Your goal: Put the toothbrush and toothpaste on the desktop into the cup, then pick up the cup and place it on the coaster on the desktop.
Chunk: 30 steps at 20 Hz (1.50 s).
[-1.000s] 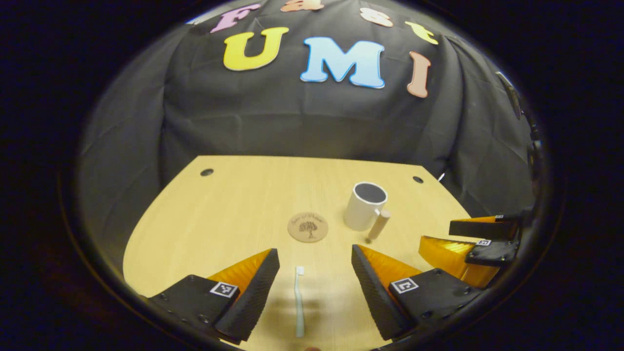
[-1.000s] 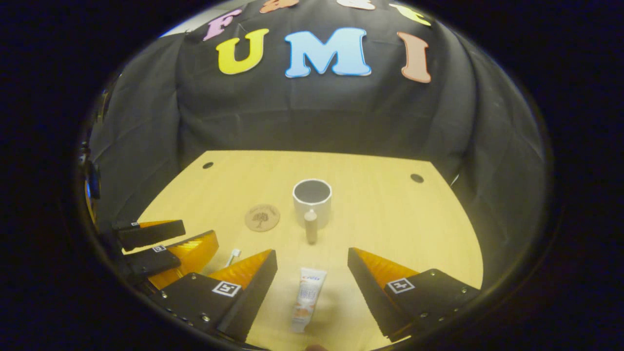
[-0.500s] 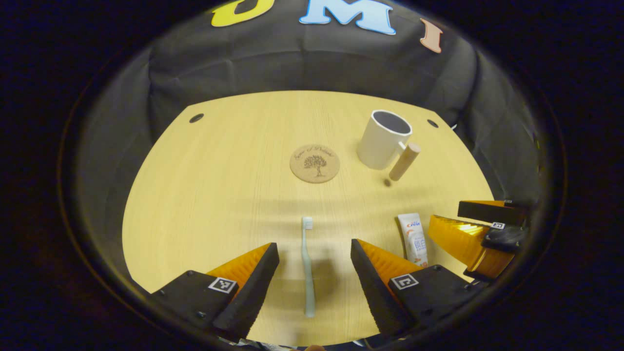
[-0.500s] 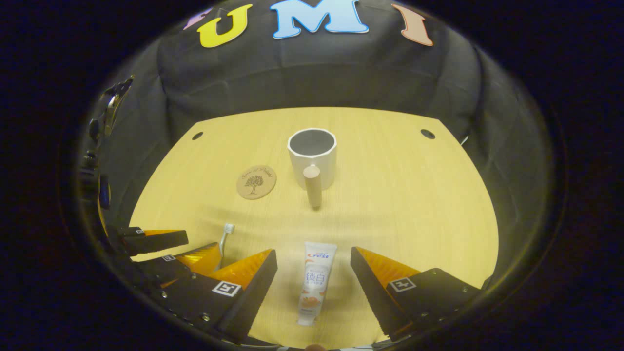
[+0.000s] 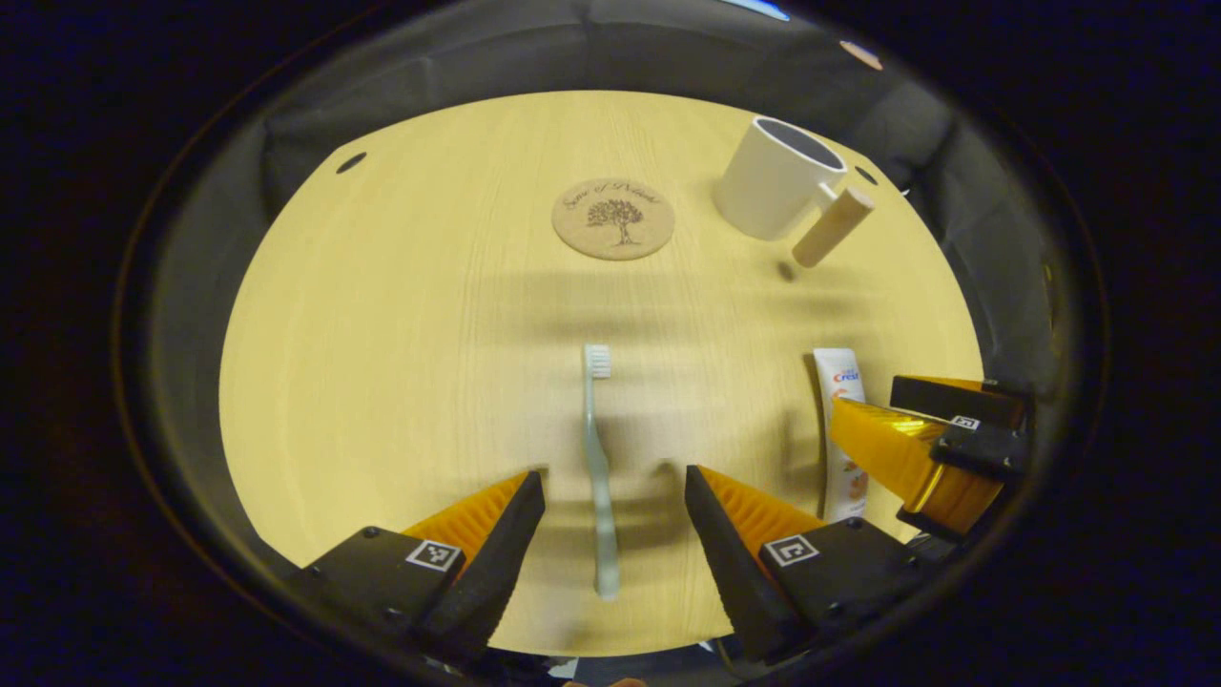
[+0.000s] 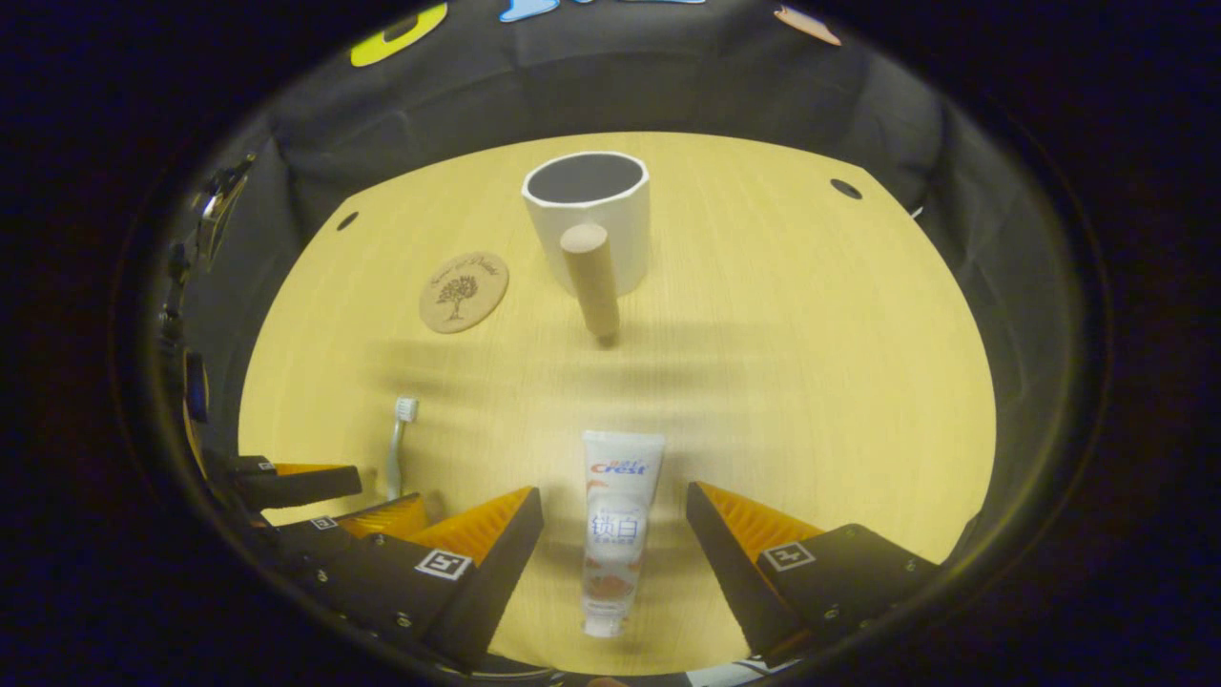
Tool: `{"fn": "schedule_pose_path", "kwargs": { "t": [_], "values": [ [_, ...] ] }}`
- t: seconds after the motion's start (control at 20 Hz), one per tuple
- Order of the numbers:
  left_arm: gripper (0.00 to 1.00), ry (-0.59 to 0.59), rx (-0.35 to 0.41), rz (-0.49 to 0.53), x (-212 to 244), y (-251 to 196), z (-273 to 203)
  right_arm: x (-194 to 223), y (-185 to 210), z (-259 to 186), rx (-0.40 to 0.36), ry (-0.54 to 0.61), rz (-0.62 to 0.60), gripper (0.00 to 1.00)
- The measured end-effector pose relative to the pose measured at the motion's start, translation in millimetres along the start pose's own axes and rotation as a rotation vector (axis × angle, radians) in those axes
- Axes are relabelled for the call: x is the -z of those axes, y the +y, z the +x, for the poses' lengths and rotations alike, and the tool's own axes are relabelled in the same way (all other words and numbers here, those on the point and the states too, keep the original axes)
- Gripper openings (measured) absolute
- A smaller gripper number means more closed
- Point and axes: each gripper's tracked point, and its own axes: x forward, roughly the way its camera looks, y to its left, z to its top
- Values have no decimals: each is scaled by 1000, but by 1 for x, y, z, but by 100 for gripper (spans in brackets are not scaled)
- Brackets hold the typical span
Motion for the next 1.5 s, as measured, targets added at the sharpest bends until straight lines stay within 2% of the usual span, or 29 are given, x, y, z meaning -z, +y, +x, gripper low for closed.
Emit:
{"fn": "schedule_pose_path", "kwargs": {
  "t": [0.2,0.5,0.55,0.6,0.7,0.75,0.8,0.85,0.9,0.95,1.0,1.05,1.1,1.15,1.2,1.25,1.35,1.4,1.45,1.5],
  "values": [
    [99,54,3,-6,5,-4,14,7,-2,11,11,47,-9,95],
    [96,68,-56,56,5,3,19,19,-5,21,24,113,9,93],
    [88,58,-56,68,4,2,20,21,-9,22,36,118,1,92],
    [88,53,-58,71,4,1,19,21,-10,23,39,122,-1,86],
    [83,42,-61,68,4,1,18,22,-14,23,57,127,-1,81],
    [69,37,-60,68,5,1,18,21,-14,23,63,128,-4,71],
    [65,30,-58,72,4,0,18,20,-17,24,71,123,0,70],
    [56,27,-59,67,4,-1,18,21,-16,22,70,123,3,55],
    [48,25,-59,67,4,-2,18,21,-17,22,69,123,-5,56],
    [41,23,-56,77,4,-2,18,22,-17,23,70,121,-2,50],
    [41,19,-54,91,4,-1,18,19,-17,21,66,113,4,48],
    [28,2,-51,78,2,-2,21,21,-17,22,60,114,-1,41],
    [15,7,-49,70,3,-1,19,21,-18,22,55,110,-6,41],
    [18,3,-45,78,3,-2,19,21,-19,21,53,103,3,41],
    [15,-4,-42,91,2,-3,18,20,-19,22,47,100,10,33],
    [12,-5,-39,91,4,-3,19,20,-19,22,37,97,10,33],
    [12,-14,-33,109,4,-3,18,18,-18,21,16,82,19,33],
    [12,-28,-31,113,3,-1,17,20,-16,19,-3,90,27,25],
    [8,-23,-26,112,3,-3,16,18,-16,21,-20,77,31,25],
    [8,-33,-18,115,2,-3,16,17,-15,20,-34,74,32,24]
  ]
}}
